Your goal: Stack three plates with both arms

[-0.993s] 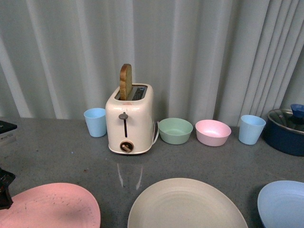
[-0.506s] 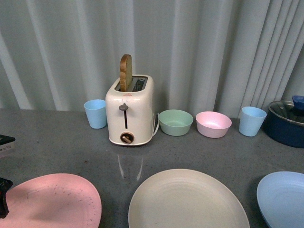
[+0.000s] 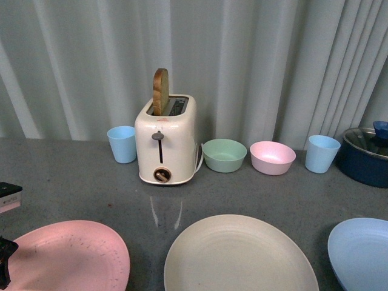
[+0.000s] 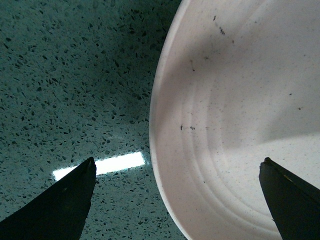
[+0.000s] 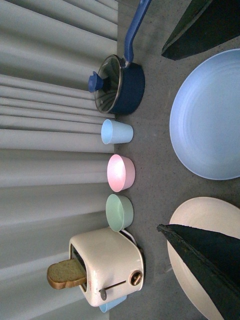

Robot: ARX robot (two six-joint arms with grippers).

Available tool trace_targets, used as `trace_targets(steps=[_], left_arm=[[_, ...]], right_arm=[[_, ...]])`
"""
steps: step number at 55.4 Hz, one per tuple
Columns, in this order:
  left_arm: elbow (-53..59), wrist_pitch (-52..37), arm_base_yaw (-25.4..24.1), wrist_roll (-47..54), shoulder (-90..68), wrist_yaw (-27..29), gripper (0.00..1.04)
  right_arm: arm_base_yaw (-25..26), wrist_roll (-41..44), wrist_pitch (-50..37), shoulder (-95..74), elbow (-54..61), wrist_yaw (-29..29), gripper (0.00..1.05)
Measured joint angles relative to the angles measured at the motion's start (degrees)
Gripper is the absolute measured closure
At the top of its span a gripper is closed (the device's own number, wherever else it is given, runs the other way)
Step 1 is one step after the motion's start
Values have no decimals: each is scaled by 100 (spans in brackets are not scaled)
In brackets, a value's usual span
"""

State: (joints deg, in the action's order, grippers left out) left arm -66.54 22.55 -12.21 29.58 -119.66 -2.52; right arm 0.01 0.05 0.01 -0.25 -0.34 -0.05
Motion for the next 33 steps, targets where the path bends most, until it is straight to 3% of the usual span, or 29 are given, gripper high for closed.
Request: trace_targets(steps=[15, 27, 33], left_arm=[[114, -92, 76, 24, -107, -7, 10], [125, -107, 188, 20, -122, -7, 56], [122, -105, 199, 20, -122, -4, 72]], right_arm=[[0, 0, 0, 0, 0, 0, 7], [0, 0, 0, 0, 0, 0, 7], [0, 0, 0, 0, 0, 0, 7]])
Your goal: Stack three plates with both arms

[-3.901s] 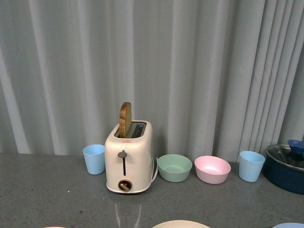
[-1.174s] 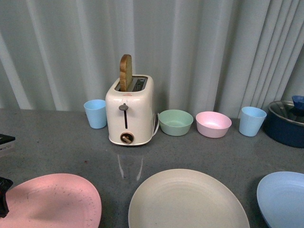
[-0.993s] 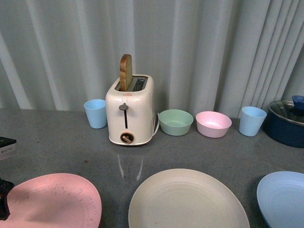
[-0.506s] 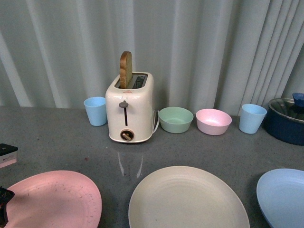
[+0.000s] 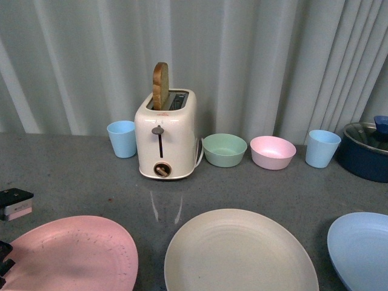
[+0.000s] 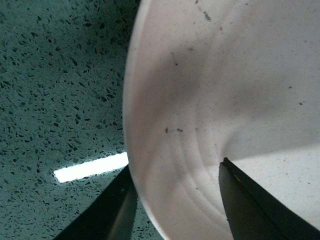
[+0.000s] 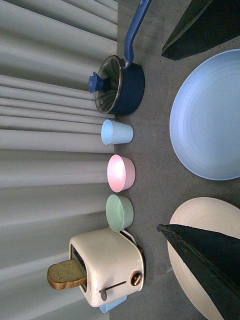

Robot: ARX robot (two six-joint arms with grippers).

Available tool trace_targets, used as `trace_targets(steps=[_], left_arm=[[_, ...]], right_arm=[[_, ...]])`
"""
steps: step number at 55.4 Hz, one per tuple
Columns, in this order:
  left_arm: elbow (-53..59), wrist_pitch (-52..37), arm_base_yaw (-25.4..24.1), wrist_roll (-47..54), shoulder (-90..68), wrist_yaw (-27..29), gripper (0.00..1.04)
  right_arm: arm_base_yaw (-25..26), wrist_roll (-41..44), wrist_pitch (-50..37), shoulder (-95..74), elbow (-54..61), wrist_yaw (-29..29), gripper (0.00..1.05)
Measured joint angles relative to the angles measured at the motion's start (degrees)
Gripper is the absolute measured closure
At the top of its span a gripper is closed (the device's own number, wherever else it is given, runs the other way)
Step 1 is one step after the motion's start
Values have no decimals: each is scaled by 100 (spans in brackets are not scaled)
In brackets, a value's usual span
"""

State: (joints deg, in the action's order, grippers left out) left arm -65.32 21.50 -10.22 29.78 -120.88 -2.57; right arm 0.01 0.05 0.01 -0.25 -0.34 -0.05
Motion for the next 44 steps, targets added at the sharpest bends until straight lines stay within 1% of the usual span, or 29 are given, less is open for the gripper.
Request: trace_targets(steps=[7, 12, 29, 44], left_arm=[[-31, 0, 4, -39, 4, -61, 91], [-87, 4, 7, -129, 20, -149, 100], [-256, 227, -22, -131, 105, -162, 100], [-612, 691, -210, 35, 365, -146, 101]], right_arm=[[0, 0, 0, 0, 0, 0, 7], [0, 0, 0, 0, 0, 0, 7], [0, 0, 0, 0, 0, 0, 7], [0, 0, 0, 0, 0, 0, 7]])
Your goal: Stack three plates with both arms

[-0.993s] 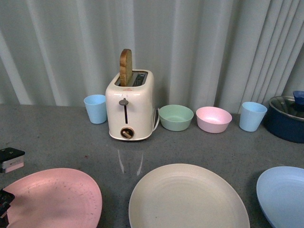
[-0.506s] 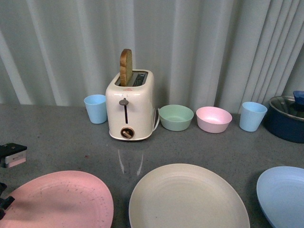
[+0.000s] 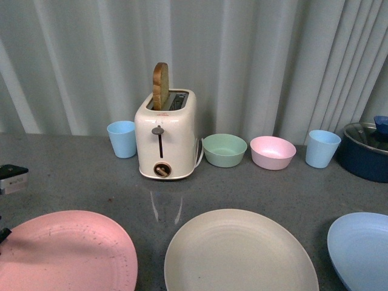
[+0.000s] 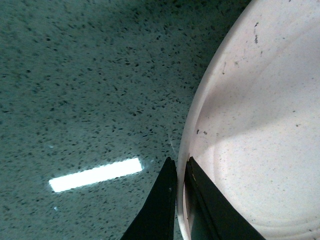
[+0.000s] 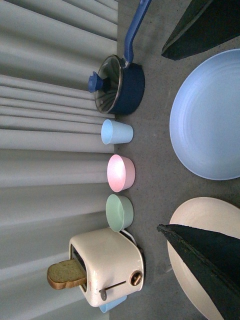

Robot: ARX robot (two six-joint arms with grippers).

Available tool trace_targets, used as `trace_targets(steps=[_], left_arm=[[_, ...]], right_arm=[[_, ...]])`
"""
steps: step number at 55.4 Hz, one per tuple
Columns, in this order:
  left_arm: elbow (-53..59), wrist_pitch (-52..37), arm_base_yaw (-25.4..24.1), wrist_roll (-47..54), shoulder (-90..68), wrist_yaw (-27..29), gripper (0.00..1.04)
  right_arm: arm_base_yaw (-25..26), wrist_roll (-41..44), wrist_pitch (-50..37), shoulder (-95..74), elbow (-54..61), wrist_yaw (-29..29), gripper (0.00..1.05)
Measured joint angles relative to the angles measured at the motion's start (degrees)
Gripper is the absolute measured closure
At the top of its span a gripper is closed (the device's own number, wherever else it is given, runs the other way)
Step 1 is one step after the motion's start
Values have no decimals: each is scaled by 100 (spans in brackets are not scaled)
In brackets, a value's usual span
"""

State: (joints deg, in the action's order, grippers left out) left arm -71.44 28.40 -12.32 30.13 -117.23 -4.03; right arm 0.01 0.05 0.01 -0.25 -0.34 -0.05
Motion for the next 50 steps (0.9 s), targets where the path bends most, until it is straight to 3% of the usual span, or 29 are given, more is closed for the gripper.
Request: trace_targets(steps=[13, 26, 38, 50], left_arm=[[-538, 658, -173, 66, 282, 37, 101], [-1252, 1510, -92, -511, 330, -448, 101], [-1657, 1932, 396, -1252, 415, -927, 101], [-1484, 1738, 1193, -2020, 511, -1338, 101]], right_arm=[[0, 0, 0, 0, 0, 0, 7], [0, 0, 0, 0, 0, 0, 7], [0, 0, 0, 0, 0, 0, 7], [0, 0, 0, 0, 0, 0, 7]])
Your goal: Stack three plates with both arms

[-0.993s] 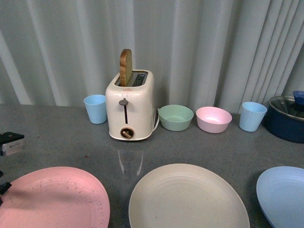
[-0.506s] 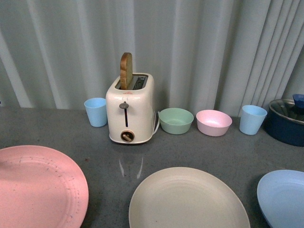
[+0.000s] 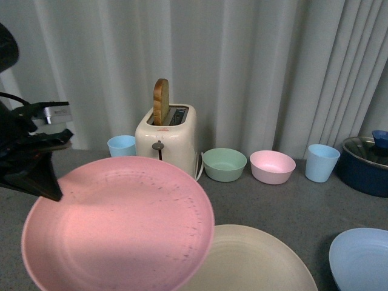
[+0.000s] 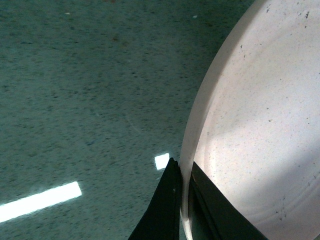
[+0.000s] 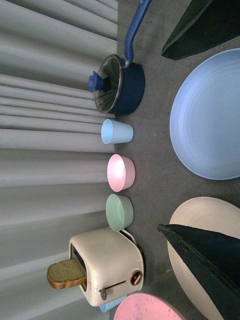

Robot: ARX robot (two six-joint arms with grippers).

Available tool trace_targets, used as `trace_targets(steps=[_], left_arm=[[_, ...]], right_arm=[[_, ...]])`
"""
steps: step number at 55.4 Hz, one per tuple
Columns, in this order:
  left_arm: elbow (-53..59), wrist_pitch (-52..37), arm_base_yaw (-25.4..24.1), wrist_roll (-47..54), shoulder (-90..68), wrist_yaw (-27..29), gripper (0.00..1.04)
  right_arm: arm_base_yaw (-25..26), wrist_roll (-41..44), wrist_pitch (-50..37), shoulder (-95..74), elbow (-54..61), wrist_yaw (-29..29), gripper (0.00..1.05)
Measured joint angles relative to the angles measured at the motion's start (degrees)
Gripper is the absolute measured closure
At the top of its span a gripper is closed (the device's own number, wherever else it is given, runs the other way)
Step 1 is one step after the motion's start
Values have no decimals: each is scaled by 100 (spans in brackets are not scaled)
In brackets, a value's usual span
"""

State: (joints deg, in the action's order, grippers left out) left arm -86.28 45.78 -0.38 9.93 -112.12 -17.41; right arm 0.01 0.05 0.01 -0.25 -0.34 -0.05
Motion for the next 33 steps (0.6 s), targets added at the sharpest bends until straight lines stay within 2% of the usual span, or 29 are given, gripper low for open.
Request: trace_targets(steps=[19, 33], left_arm=[[116, -393, 1311, -699, -238, -55, 101], [-313, -476, 1727, -964, -780, 177, 101]], right_arm=[[0, 0, 0, 0, 0, 0, 7], [0, 0, 0, 0, 0, 0, 7]])
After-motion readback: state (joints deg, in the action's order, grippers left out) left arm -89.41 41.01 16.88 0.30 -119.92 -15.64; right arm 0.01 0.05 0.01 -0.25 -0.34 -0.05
